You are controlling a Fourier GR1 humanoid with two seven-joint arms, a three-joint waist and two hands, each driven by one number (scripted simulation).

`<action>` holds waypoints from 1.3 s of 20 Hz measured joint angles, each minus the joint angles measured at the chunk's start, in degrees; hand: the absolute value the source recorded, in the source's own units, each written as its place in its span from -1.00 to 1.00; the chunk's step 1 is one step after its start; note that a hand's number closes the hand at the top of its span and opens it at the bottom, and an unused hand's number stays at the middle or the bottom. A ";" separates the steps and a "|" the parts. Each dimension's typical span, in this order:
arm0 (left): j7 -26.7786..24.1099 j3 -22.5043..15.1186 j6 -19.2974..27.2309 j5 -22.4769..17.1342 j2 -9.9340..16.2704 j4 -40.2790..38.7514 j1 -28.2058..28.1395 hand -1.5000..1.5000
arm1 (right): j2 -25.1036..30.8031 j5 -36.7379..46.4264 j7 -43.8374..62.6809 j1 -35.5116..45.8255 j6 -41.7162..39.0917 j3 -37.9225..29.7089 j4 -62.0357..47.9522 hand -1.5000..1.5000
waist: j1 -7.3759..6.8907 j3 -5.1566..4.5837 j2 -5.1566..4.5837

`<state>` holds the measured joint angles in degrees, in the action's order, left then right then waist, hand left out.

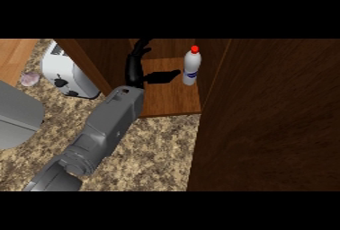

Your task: Pick up the bottled water, place it into the cabinet and close the cabinet

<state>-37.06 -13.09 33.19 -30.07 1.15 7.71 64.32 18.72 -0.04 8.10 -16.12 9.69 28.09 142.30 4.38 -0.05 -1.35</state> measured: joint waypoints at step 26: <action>-2.28 0.59 -21.87 -4.46 -1.12 9.33 -1.04 -1.00 | -0.56 -0.51 -1.49 -1.60 -1.93 -1.92 -0.27 -1.00 | -1.58 0.03 0.98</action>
<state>-39.34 -12.50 11.32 -34.53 0.03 17.04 63.29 18.16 -0.56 6.61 -17.72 7.77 26.18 142.03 2.80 -0.02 -0.36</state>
